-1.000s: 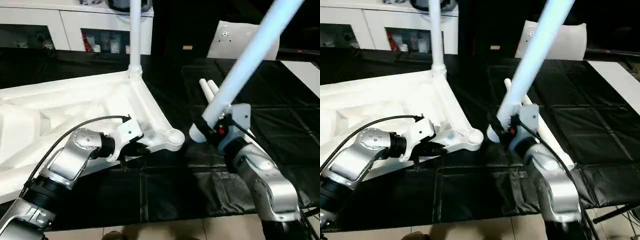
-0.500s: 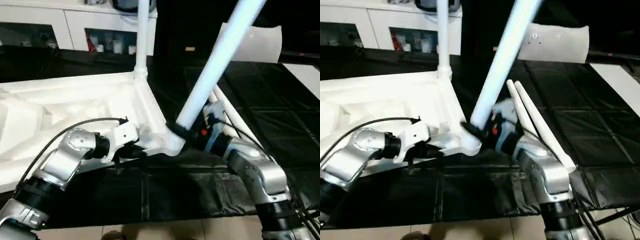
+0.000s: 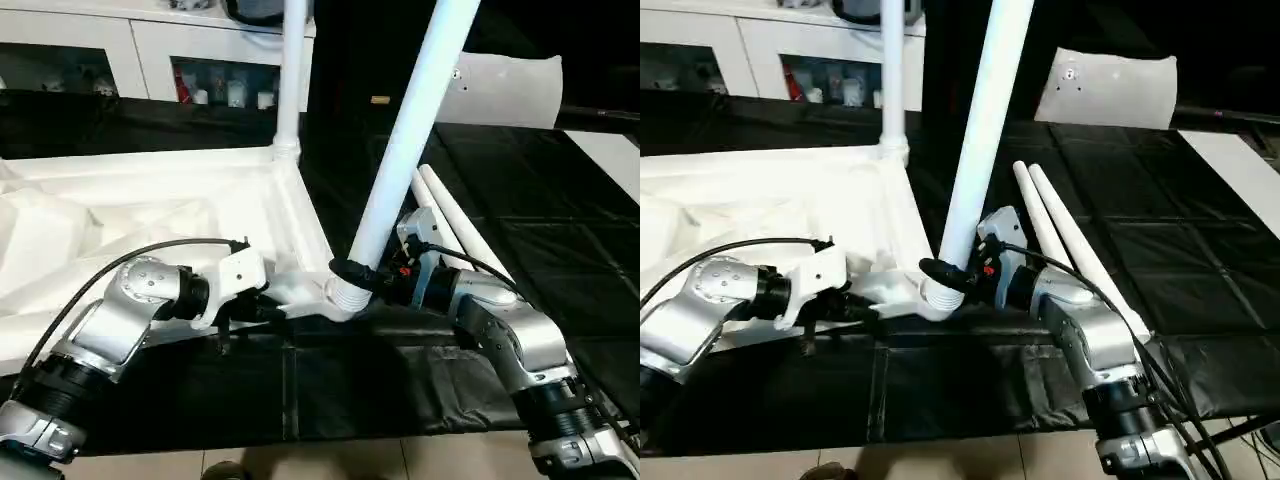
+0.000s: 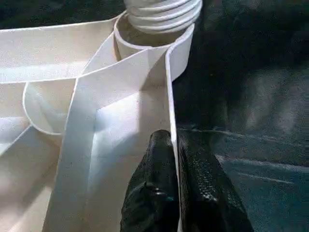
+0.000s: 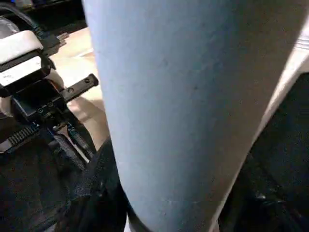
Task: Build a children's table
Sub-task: Insert table leg to table base
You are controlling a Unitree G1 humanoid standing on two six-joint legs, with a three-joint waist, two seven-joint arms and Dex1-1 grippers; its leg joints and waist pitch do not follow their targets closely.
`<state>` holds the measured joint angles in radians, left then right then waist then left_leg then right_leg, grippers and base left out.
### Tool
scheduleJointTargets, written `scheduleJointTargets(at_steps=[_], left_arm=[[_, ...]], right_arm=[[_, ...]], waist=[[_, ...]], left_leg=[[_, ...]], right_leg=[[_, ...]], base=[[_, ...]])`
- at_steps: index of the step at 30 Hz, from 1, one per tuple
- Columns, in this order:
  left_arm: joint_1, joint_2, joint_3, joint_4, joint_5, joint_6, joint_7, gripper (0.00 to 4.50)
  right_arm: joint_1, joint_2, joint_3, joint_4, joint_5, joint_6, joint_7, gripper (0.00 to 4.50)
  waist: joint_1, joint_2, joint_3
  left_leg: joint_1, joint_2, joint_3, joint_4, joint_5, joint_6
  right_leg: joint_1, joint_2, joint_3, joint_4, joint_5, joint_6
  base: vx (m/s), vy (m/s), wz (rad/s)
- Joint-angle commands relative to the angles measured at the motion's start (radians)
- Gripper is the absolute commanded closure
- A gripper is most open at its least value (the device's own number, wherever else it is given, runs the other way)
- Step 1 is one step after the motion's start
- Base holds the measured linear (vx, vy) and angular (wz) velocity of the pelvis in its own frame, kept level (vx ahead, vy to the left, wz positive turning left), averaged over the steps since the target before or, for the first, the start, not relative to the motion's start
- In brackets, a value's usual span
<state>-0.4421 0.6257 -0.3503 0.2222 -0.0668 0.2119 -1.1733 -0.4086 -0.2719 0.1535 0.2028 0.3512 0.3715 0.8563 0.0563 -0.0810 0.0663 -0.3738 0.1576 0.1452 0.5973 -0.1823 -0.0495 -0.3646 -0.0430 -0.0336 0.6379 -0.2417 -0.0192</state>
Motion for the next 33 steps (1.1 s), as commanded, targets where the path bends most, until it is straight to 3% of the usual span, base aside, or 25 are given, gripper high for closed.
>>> scheduleJointTargets(at_steps=[1, 10, 18, 28, 33], left_arm=[[-0.013, -0.006, -0.015, 0.004, -0.026, -0.043, -0.048, 4.5], [-0.044, -0.021, -0.014, 0.055, 0.01, -0.081, -0.035, 4.5], [-0.058, -0.04, -0.009, 0.083, 0.025, -0.112, -0.017, 4.5], [-0.075, -0.058, 0.015, 0.119, 0.02, -0.137, -0.01, 4.5], [-0.078, -0.061, 0.021, 0.12, 0.02, -0.139, -0.011, 4.5]], right_arm=[[-0.003, -0.008, 0.012, 0.034, -0.027, -0.014, 0.01, 2.57], [-0.013, -0.012, 0.048, 0.063, -0.052, -0.038, 0.048, 2.57], [-0.01, -0.032, 0.115, 0.126, -0.154, -0.143, 0.048, 2.57], [-0.011, 0.015, 0.001, 0.205, -0.069, -0.133, -0.002, 2.57], [-0.004, 0.013, -0.005, 0.199, -0.05, -0.119, 0.027, 2.57]], waist=[[0.0, 0.009, -0.067], [0.006, 0.01, -0.065], [0.006, 0.008, -0.059], [0.006, 0.014, -0.06], [0.006, 0.02, -0.058]], left_leg=[[0.02, 0.073, -0.005, -0.067, -0.055, 0.046], [0.022, 0.072, -0.004, -0.069, -0.099, 0.025], [0.021, 0.073, -0.007, -0.075, -0.186, -0.011], [0.025, 0.075, -0.009, -0.079, -0.224, -0.016], [0.025, 0.075, -0.01, -0.082, -0.247, -0.02]], right_leg=[[0.038, -0.102, 0.046, -0.06, 0.042, -0.243], [0.035, -0.104, 0.047, -0.066, -0.024, -0.233], [0.028, -0.108, 0.049, -0.08, -0.175, -0.201], [0.023, -0.107, 0.049, -0.081, -0.167, -0.209], [0.022, -0.107, 0.048, -0.083, -0.185, -0.209]], base=[[0.0, 0.0, 0.0], [0.0, 0.0, 0.0], [0.0, 0.0, 0.0], [0.0, 0.0, 0.0], [0.0, 0.0, 0.0]])
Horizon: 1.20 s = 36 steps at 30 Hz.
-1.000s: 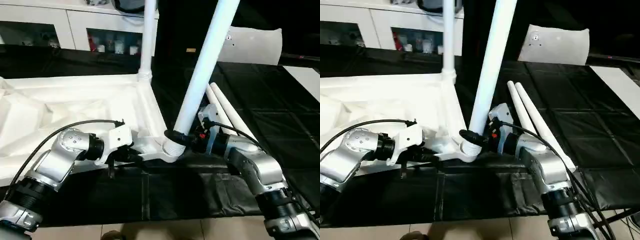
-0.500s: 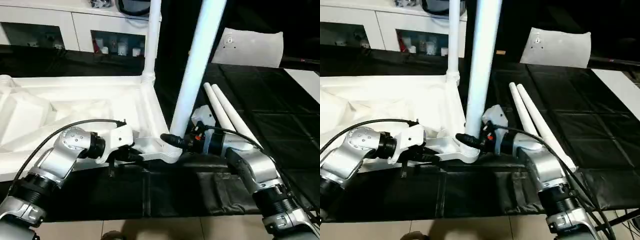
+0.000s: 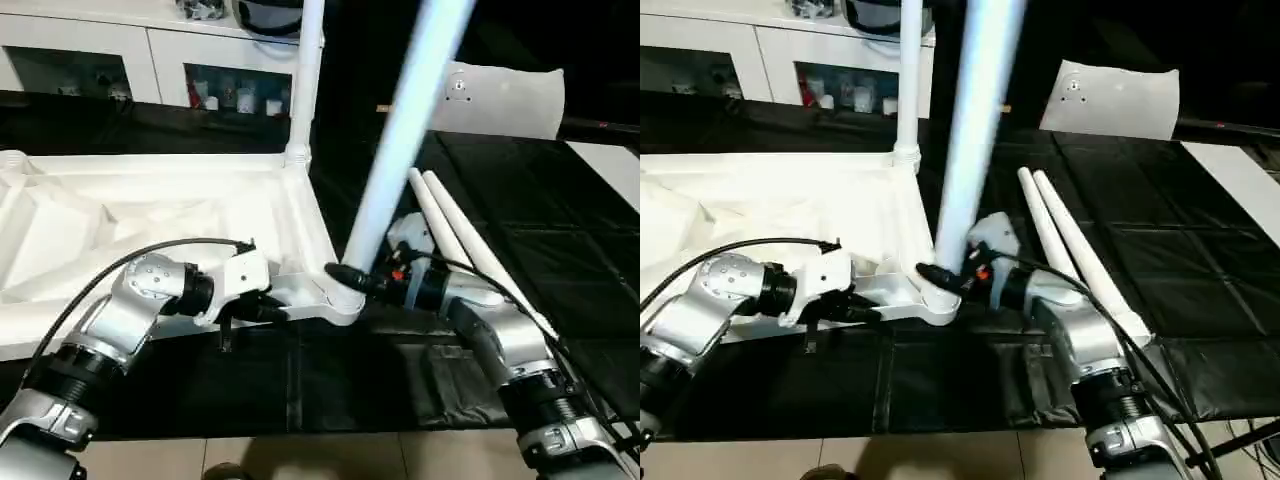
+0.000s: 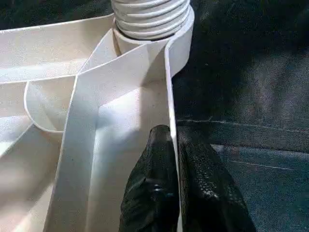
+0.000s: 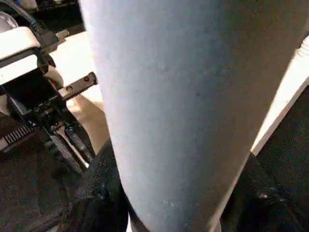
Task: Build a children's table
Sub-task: Insert table leg to table base
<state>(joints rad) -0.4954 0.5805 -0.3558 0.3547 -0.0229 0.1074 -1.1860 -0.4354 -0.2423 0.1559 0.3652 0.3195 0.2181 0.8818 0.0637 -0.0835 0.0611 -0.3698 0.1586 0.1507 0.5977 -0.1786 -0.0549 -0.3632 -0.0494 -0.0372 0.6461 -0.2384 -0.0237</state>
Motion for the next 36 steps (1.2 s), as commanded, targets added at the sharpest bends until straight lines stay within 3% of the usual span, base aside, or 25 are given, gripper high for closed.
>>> scheduleJointTargets(at_steps=[1, 2, 3, 4, 5, 6, 7, 8, 9, 13, 16, 22, 27, 28, 29, 32, 36], left_arm=[[-0.025, -0.018, 0.027, -0.01, -0.022, -0.037, 0.002, 4.5], [-0.025, -0.018, 0.027, -0.01, -0.022, -0.037, 0.002, 4.5], [-0.027, -0.022, 0.023, -0.008, -0.019, -0.041, -0.004, 4.5], [-0.027, -0.022, 0.023, -0.008, -0.019, -0.041, -0.004, 4.5], [-0.028, -0.022, 0.021, -0.008, -0.019, -0.042, -0.008, 4.5], [-0.028, -0.021, 0.02, -0.009, -0.02, -0.042, -0.014, 4.5], [-0.03, -0.021, 0.017, -0.009, -0.019, -0.047, -0.019, 4.5], [-0.031, -0.02, 0.016, -0.011, -0.018, -0.047, -0.023, 4.5], [-0.032, -0.021, 0.013, -0.011, -0.018, -0.048, -0.026, 4.5], [-0.039, -0.024, 0.007, -0.014, -0.016, -0.045, -0.037, 4.5], [-0.039, -0.026, 0.01, -0.02, -0.017, -0.041, -0.04, 4.5], [-0.022, -0.029, 0.021, -0.038, -0.027, -0.03, -0.027, 4.5], [-0.004, -0.044, 0.053, -0.045, -0.036, -0.023, 0.028, 4.5], [-0.003, -0.047, 0.059, -0.045, -0.036, -0.021, 0.041, 4.5], [-0.004, -0.051, 0.066, -0.044, -0.037, -0.021, 0.054, 4.5], [-0.01, -0.061, 0.08, -0.038, -0.037, -0.017, 0.086, 4.5], [-0.015, -0.066, 0.09, -0.035, -0.03, -0.011, 0.103, 4.5]], right_arm=[[0.025, -0.013, -0.01, 0.03, -0.011, 0.041, 0.008, 2.57], [0.025, -0.013, -0.01, 0.03, -0.011, 0.041, 0.008, 2.57], [0.028, -0.01, -0.011, 0.013, 0.002, 0.055, 0.026, 2.57], [0.028, -0.01, -0.011, 0.013, 0.002, 0.055, 0.026, 2.57], [0.028, -0.009, -0.01, 0.007, 0.008, 0.06, 0.031, 2.57], [0.029, -0.008, -0.009, 0.002, 0.011, 0.065, 0.034, 2.57], [0.03, -0.008, -0.007, -0.002, 0.014, 0.066, 0.032, 2.57], [0.034, -0.008, -0.006, -0.008, 0.016, 0.069, 0.028, 2.57], [0.038, -0.009, -0.005, -0.012, 0.015, 0.067, 0.026, 2.57], [0.049, -0.007, -0.008, -0.024, 0.008, 0.07, 0.015, 2.57], [0.056, -0.003, -0.008, -0.038, 0.005, 0.08, 0.008, 2.57], [0.072, 0.0, -0.022, -0.043, 0.012, 0.086, -0.017, 2.57], [0.131, 0.035, -0.121, -0.075, 0.085, 0.1, -0.09, 2.57], [0.147, 0.039, -0.128, -0.086, 0.092, 0.096, -0.097, 2.57], [0.172, 0.044, -0.133, -0.102, 0.094, 0.082, -0.104, 2.57], [0.238, 0.051, -0.126, -0.154, 0.071, 0.024, -0.122, 2.57], [0.302, 0.033, -0.085, -0.214, -0.013, -0.069, -0.141, 2.57]], waist=[[-0.001, 0.022, -0.052], [-0.001, 0.024, -0.052], [0.004, 0.046, -0.048], [0.001, 0.038, -0.05], [0.004, 0.044, -0.049], [0.006, 0.06, -0.046], [0.004, 0.047, -0.047], [0.007, 0.064, -0.045], [0.01, 0.06, -0.044], [0.015, 0.063, -0.037], [0.014, 0.067, -0.027], [0.013, 0.064, -0.018], [0.013, 0.066, -0.012], [0.014, 0.071, -0.011], [0.014, 0.068, -0.009], [0.018, 0.072, -0.009], [0.018, 0.076, -0.007]], left_leg=[[0.02, 0.075, -0.016, -0.083, -0.247, -0.013], [0.019, 0.074, -0.016, -0.083, -0.244, -0.012], [0.02, 0.073, -0.019, -0.084, -0.248, -0.015], [0.021, 0.075, -0.016, -0.086, -0.253, -0.014], [0.021, 0.074, -0.019, -0.085, -0.256, -0.016], [0.022, 0.073, -0.019, -0.085, -0.265, -0.019], [0.019, 0.073, -0.017, -0.085, -0.262, -0.014], [0.019, 0.071, -0.017, -0.084, -0.255, -0.012], [0.016, 0.072, -0.018, -0.084, -0.237, -0.006], [0.016, 0.072, -0.015, -0.084, -0.228, 0.004], [0.018, 0.074, -0.016, -0.089, -0.266, -0.004], [0.021, 0.076, -0.017, -0.095, -0.295, -0.006], [0.019, 0.079, -0.019, -0.102, -0.314, -0.006], [0.02, 0.078, -0.019, -0.102, -0.312, -0.004], [0.02, 0.077, -0.017, -0.101, -0.309, 0.0], [0.022, 0.078, -0.008, -0.103, -0.272, 0.015], [0.016, 0.079, -0.006, -0.109, -0.263, 0.019]], right_leg=[[0.021, -0.101, 0.052, -0.09, -0.184, -0.205], [0.021, -0.1, 0.052, -0.09, -0.173, -0.207], [0.018, -0.102, 0.052, -0.088, -0.163, -0.21], [0.019, -0.099, 0.051, -0.091, -0.155, -0.212], [0.021, -0.1, 0.051, -0.087, -0.14, -0.219], [0.017, -0.1, 0.052, -0.087, -0.136, -0.222], [0.023, -0.1, 0.052, -0.088, -0.127, -0.227], [0.022, -0.101, 0.054, -0.089, -0.107, -0.232], [0.026, -0.1, 0.053, -0.086, -0.086, -0.235], [0.023, -0.101, 0.053, -0.088, -0.102, -0.239], [0.017, -0.101, 0.054, -0.094, -0.164, -0.233], [0.011, -0.104, 0.057, -0.102, -0.245, -0.208], [0.007, -0.106, 0.059, -0.109, -0.27, -0.199], [0.007, -0.107, 0.059, -0.109, -0.277, -0.196], [0.005, -0.106, 0.06, -0.111, -0.282, -0.193], [0.003, -0.107, 0.06, -0.116, -0.28, -0.18], [0.004, -0.105, 0.056, -0.118, -0.271, -0.167]], base=[[0.0, 0.0, 0.0], [0.0, 0.0, 0.0], [0.0, 0.0, 0.0], [0.0, 0.0, 0.0], [0.0, 0.0, 0.0], [0.0, 0.0, 0.0], [0.0, 0.0, 0.0], [0.0, 0.0, 0.0], [0.0, 0.0, 0.0], [0.0, 0.0, 0.0], [0.0, 0.0, 0.0], [0.0, 0.0, 0.0], [0.0, 0.0, 0.0], [0.0, 0.0, 0.0], [0.0, 0.0, 0.0], [0.0, 0.0, 0.0], [0.0, 0.0, 0.0]])
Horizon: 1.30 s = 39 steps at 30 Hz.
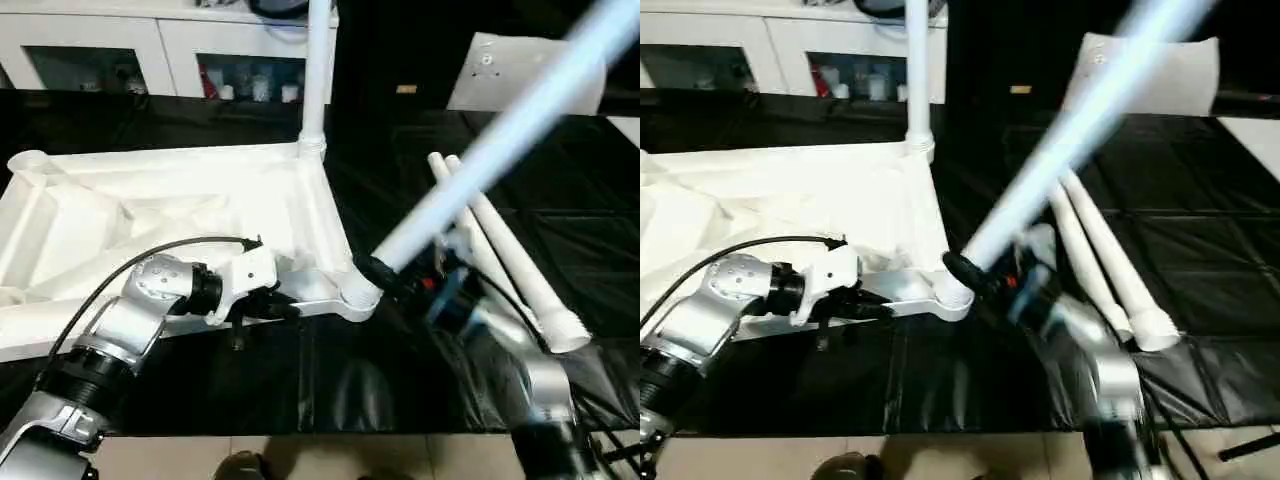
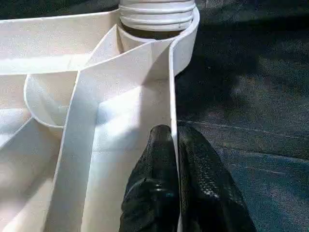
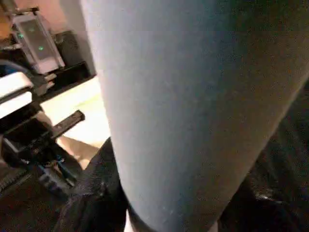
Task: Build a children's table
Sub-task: Insert table leg to table base
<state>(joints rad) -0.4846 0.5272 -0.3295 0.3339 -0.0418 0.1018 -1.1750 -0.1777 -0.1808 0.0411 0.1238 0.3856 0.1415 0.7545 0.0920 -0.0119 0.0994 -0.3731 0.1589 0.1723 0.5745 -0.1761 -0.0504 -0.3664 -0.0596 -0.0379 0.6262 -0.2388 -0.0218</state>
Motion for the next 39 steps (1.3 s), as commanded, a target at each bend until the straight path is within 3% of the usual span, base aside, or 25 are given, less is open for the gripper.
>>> scheduleJointTargets(at_steps=[1, 3, 8, 10, 13, 19, 20, 21, 23, 25, 26, 30, 36, 39], left_arm=[[-0.027, -0.012, 0.064, -0.012, -0.008, -0.007, 0.093, 4.5], [-0.029, -0.009, 0.063, -0.007, -0.003, -0.01, 0.093, 4.5], [-0.029, -0.01, 0.058, -0.007, 0.002, -0.014, 0.087, 4.5], [-0.027, -0.01, 0.053, -0.01, 0.004, -0.02, 0.079, 4.5], [-0.022, -0.01, 0.048, -0.02, 0.003, -0.023, 0.066, 4.5], [-0.023, -0.001, 0.023, -0.035, 0.001, -0.046, 0.013, 4.5], [-0.024, -0.001, 0.022, -0.034, 0.001, -0.048, 0.011, 4.5], [-0.035, 0.002, 0.014, -0.023, 0.005, -0.063, -0.007, 4.5], [-0.041, 0.004, 0.009, -0.017, 0.007, -0.071, -0.017, 4.5], [-0.054, 0.007, -0.004, -0.005, 0.012, -0.088, -0.041, 4.5], [-0.054, 0.007, -0.004, -0.005, 0.012, -0.088, -0.041, 4.5], [-0.081, 0.013, -0.03, 0.023, 0.023, -0.126, -0.087, 4.5], [-0.117, 0.023, -0.049, 0.073, 0.042, -0.174, -0.145, 4.5], [-0.138, 0.027, -0.05, 0.112, 0.051, -0.198, -0.162, 4.5]], right_arm=[[0.059, -0.048, 0.057, 0.009, -0.122, -0.032, -0.014, 2.57], [0.077, -0.093, 0.111, -0.026, -0.204, -0.088, -0.009, 2.57], [0.069, -0.125, 0.146, -0.043, -0.231, -0.09, 0.018, 2.57], [0.048, -0.138, 0.171, -0.03, -0.24, -0.086, 0.048, 2.57], [0.01, -0.149, 0.206, -0.002, -0.232, -0.07, 0.102, 2.57], [-0.089, -0.131, 0.217, 0.09, -0.156, -0.023, 0.22, 2.57], [-0.093, -0.132, 0.22, 0.094, -0.156, -0.024, 0.227, 2.57], [-0.116, -0.137, 0.24, 0.124, -0.156, -0.025, 0.281, 2.57], [-0.126, -0.14, 0.251, 0.137, -0.157, -0.025, 0.308, 2.57], [-0.141, -0.152, 0.284, 0.16, -0.17, -0.028, 0.363, 2.57], [-0.141, -0.152, 0.284, 0.16, -0.17, -0.028, 0.363, 2.57], [-0.162, -0.164, 0.329, 0.199, -0.197, -0.042, 0.439, 2.57], [-0.174, -0.161, 0.336, 0.236, -0.202, -0.058, 0.49, 2.57], [-0.178, -0.156, 0.33, 0.248, -0.203, -0.065, 0.494, 2.57]], waist=[[-0.009, 0.011, -0.045], [-0.011, 0.009, -0.042], [-0.01, 0.008, -0.042], [-0.01, 0.003, -0.045], [-0.013, -0.005, -0.044], [-0.018, -0.007, -0.042], [-0.019, -0.006, -0.043], [-0.021, -0.018, -0.041], [-0.02, -0.013, -0.043], [-0.019, -0.021, -0.041], [-0.019, -0.019, -0.043], [-0.022, -0.027, -0.039], [-0.024, -0.031, -0.039], [-0.024, -0.031, -0.037]], left_leg=[[0.02, 0.079, -0.028, -0.086, -0.267, 0.012], [0.02, 0.079, -0.028, -0.089, -0.279, 0.006], [0.02, 0.079, -0.028, -0.088, -0.277, 0.021], [0.021, 0.08, -0.026, -0.088, -0.263, 0.03], [0.017, 0.08, -0.025, -0.088, -0.246, 0.042], [0.016, 0.081, -0.025, -0.088, -0.245, 0.046], [0.019, 0.082, -0.025, -0.087, -0.244, 0.044], [0.016, 0.081, -0.023, -0.087, -0.23, 0.05], [0.017, 0.081, -0.023, -0.085, -0.213, 0.057], [0.017, 0.081, -0.02, -0.084, -0.191, 0.068], [0.017, 0.08, -0.02, -0.083, -0.175, 0.072], [0.018, 0.081, -0.019, -0.081, -0.147, 0.091], [0.024, 0.085, -0.018, -0.082, -0.136, 0.091], [0.027, 0.085, -0.017, -0.084, -0.16, 0.08]], right_leg=[[0.007, -0.096, 0.058, -0.099, -0.272, -0.168], [0.006, -0.095, 0.058, -0.102, -0.291, -0.155], [0.007, -0.097, 0.06, -0.106, -0.3, -0.152], [0.008, -0.096, 0.059, -0.106, -0.282, -0.158], [0.011, -0.096, 0.057, -0.105, -0.282, -0.163], [0.009, -0.099, 0.056, -0.106, -0.306, -0.167], [0.007, -0.099, 0.057, -0.106, -0.297, -0.17], [0.009, -0.097, 0.057, -0.104, -0.277, -0.172], [0.01, -0.098, 0.056, -0.102, -0.253, -0.177], [0.009, -0.096, 0.055, -0.098, -0.221, -0.181], [0.011, -0.095, 0.054, -0.095, -0.196, -0.186], [0.012, -0.093, 0.051, -0.088, -0.125, -0.199], [0.014, -0.092, 0.05, -0.079, -0.019, -0.229], [0.014, -0.094, 0.051, -0.082, -0.037, -0.234]], base=[[0.0, 0.0, 0.0], [0.0, 0.0, 0.0], [0.0, 0.0, 0.0], [0.0, 0.0, 0.0], [0.0, 0.0, 0.0], [0.0, 0.0, 0.0], [0.0, 0.0, 0.0], [0.0, 0.0, 0.0], [0.0, 0.0, 0.0], [0.0, 0.0, 0.0], [0.0, 0.0, 0.0], [0.0, 0.0, 0.0], [0.0, 0.0, 0.0], [0.0, 0.0, 0.0]])
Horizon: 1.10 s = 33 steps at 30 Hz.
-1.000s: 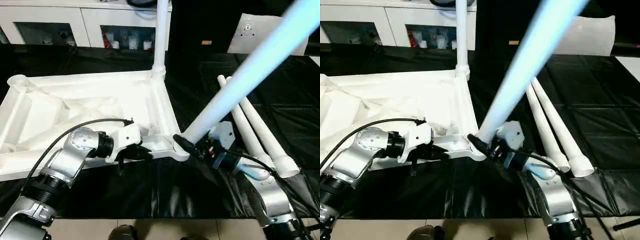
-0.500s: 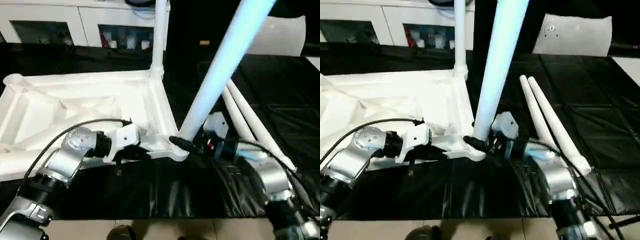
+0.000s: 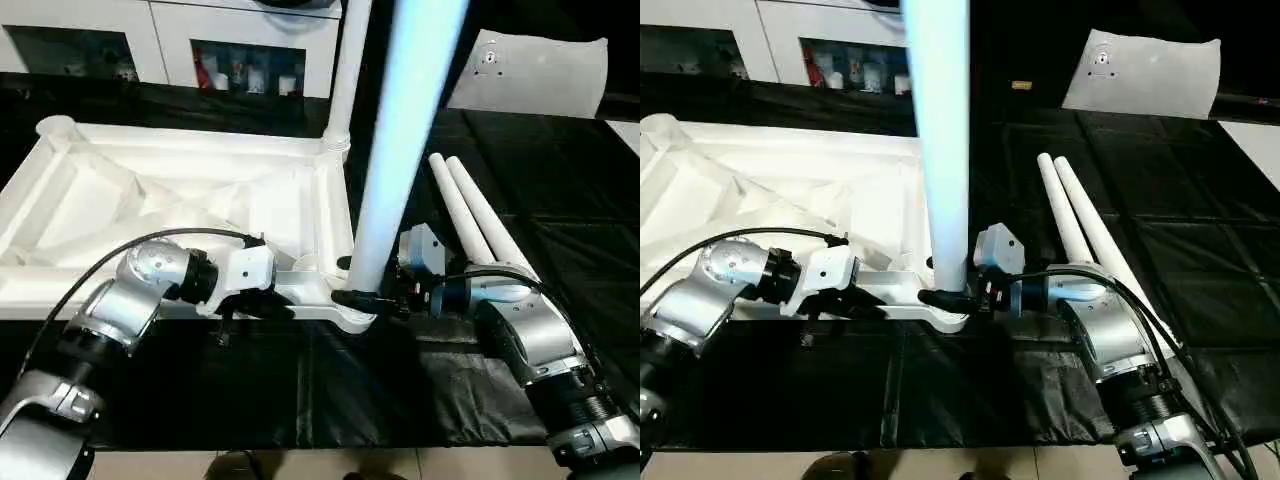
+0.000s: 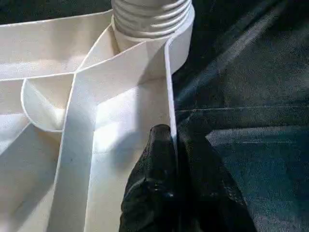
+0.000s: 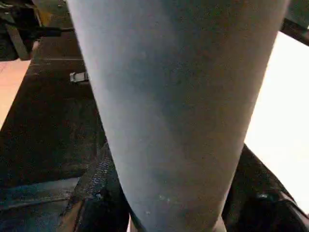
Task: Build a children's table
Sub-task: Insert table leg to table base
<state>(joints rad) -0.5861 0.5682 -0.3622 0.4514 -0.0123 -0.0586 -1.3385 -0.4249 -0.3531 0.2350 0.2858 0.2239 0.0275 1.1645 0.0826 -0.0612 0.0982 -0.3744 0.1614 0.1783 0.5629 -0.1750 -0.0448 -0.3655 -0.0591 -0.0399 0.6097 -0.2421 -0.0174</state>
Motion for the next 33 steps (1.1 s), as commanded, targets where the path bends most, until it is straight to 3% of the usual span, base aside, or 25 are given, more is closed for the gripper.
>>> scheduleJointTargets(at_steps=[1, 5, 11, 14, 15, 17, 18, 19, 20, 21, 24, 27, 28, 29, 33], left_arm=[[-0.043, -0.014, -0.017, 0.006, 0.024, -0.045, 0.0, 4.5], [-0.058, -0.013, -0.007, 0.04, 0.032, -0.053, 0.021, 4.5], [-0.042, -0.006, 0.03, 0.041, 0.024, -0.02, 0.063, 4.5], [-0.012, -0.011, 0.082, -0.007, -0.008, 0.062, 0.12, 4.5], [0.019, -0.023, 0.122, -0.068, -0.027, 0.142, 0.183, 4.5], [0.03, -0.028, 0.135, -0.088, -0.036, 0.167, 0.202, 4.5], [0.095, -0.067, 0.192, -0.231, -0.083, 0.312, 0.294, 4.5], [0.095, -0.067, 0.192, -0.231, -0.083, 0.312, 0.294, 4.5], [0.153, -0.107, 0.22, -0.356, -0.114, 0.434, 0.358, 4.5], [0.17, -0.119, 0.224, -0.391, -0.121, 0.47, 0.372, 4.5], [0.252, -0.234, 0.203, -0.555, -0.08, 0.603, 0.493, 4.5], [0.255, -0.286, 0.19, -0.57, -0.04, 0.635, 0.55, 4.5], [0.251, -0.318, 0.186, -0.567, -0.02, 0.64, 0.592, 4.5], [0.248, -0.335, 0.186, -0.568, -0.007, 0.642, 0.62, 4.5], [0.245, -0.323, 0.177, -0.574, 0.014, 0.621, 0.64, 4.5]], right_arm=[[0.069, 0.019, 0.132, 0.089, -0.041, 0.048, 0.084, 2.57], [0.071, 0.029, 0.114, 0.094, -0.032, 0.045, 0.068, 2.57], [0.088, 0.046, 0.078, 0.091, -0.025, 0.046, 0.016, 2.57], [0.085, 0.087, 0.027, 0.116, -0.025, 0.04, -0.094, 2.57], [0.073, 0.12, -0.002, 0.142, -0.042, 0.04, -0.195, 2.57], [0.069, 0.131, -0.009, 0.151, -0.048, 0.037, -0.223, 2.57], [0.046, 0.189, -0.045, 0.191, -0.062, 0.038, -0.351, 2.57], [0.046, 0.189, -0.045, 0.191, -0.062, 0.038, -0.351, 2.57], [0.028, 0.236, -0.07, 0.217, -0.064, 0.043, -0.437, 2.57], [0.025, 0.25, -0.077, 0.222, -0.064, 0.045, -0.458, 2.57], [-0.031, 0.339, -0.102, 0.292, -0.083, 0.044, -0.609, 2.58], [-0.054, 0.366, -0.105, 0.322, -0.092, 0.026, -0.655, 2.58], [-0.064, 0.382, -0.106, 0.333, -0.09, 0.021, -0.668, 2.58], [-0.069, 0.389, -0.103, 0.337, -0.094, 0.015, -0.676, 2.58], [-0.062, 0.39, -0.109, 0.319, -0.093, -0.001, -0.673, 2.58]], waist=[[-0.014, 0.018, -0.035], [-0.013, 0.016, -0.03], [-0.012, 0.021, -0.029], [-0.014, 0.026, -0.025], [-0.016, 0.029, -0.024], [-0.023, 0.027, -0.02], [-0.031, 0.039, -0.017], [-0.039, 0.036, -0.019], [-0.042, 0.04, -0.022], [-0.053, 0.037, -0.02], [-0.062, 0.036, -0.023], [-0.065, 0.035, -0.027], [-0.066, 0.025, -0.03], [-0.065, 0.029, -0.03], [-0.063, 0.033, -0.031]], left_leg=[[0.028, 0.083, -0.024, -0.073, -0.181, 0.065], [0.029, 0.086, -0.025, -0.081, -0.241, 0.033], [0.029, 0.087, -0.026, -0.084, -0.248, 0.025], [0.03, 0.088, -0.028, -0.091, -0.3, 0.001], [0.029, 0.089, -0.03, -0.093, -0.318, -0.011], [0.028, 0.087, -0.032, -0.094, -0.334, -0.015], [0.022, 0.089, -0.039, -0.096, -0.35, -0.034], [0.017, 0.09, -0.04, -0.099, -0.345, -0.037], [0.014, 0.088, -0.042, -0.1, -0.327, -0.036], [0.011, 0.085, -0.038, -0.099, -0.295, -0.025], [0.01, 0.082, -0.026, -0.086, -0.216, 0.015], [0.008, 0.075, -0.02, -0.077, -0.142, 0.048], [0.006, 0.072, -0.018, -0.072, -0.1, 0.07], [0.006, 0.072, -0.016, -0.069, -0.077, 0.091], [0.007, 0.072, -0.016, -0.067, -0.087, 0.115]], right_leg=[[0.013, -0.097, 0.054, -0.069, -0.061, -0.239], [0.011, -0.101, 0.057, -0.078, -0.16, -0.225], [0.008, -0.1, 0.059, -0.079, -0.153, -0.224], [0.004, -0.103, 0.061, -0.085, -0.225, -0.224], [0.005, -0.105, 0.061, -0.086, -0.271, -0.218], [0.001, -0.108, 0.063, -0.093, -0.33, -0.214], [0.0, -0.111, 0.062, -0.093, -0.382, -0.212], [0.006, -0.11, 0.061, -0.09, -0.381, -0.211], [0.007, -0.107, 0.059, -0.089, -0.368, -0.204], [0.005, -0.099, 0.06, -0.087, -0.314, -0.211], [0.007, -0.098, 0.065, -0.084, -0.216, -0.232], [0.011, -0.09, 0.062, -0.077, -0.118, -0.234], [0.016, -0.088, 0.06, -0.073, -0.052, -0.235], [0.014, -0.087, 0.059, -0.069, -0.006, -0.238], [0.014, -0.085, 0.056, -0.069, -0.001, -0.233]], base=[[0.0, 0.0, 0.0], [0.0, 0.0, 0.0], [0.0, 0.0, 0.0], [0.0, 0.0, 0.0], [0.0, 0.0, 0.0], [0.0, 0.0, 0.0], [0.0, 0.0, 0.0], [0.0, 0.0, 0.0], [0.0, 0.0, 0.0], [0.0, 0.0, 0.0], [0.0, 0.0, 0.0], [0.0, 0.0, 0.0], [0.0, 0.0, 0.0], [0.0, 0.0, 0.0], [0.0, 0.0, 0.0]])
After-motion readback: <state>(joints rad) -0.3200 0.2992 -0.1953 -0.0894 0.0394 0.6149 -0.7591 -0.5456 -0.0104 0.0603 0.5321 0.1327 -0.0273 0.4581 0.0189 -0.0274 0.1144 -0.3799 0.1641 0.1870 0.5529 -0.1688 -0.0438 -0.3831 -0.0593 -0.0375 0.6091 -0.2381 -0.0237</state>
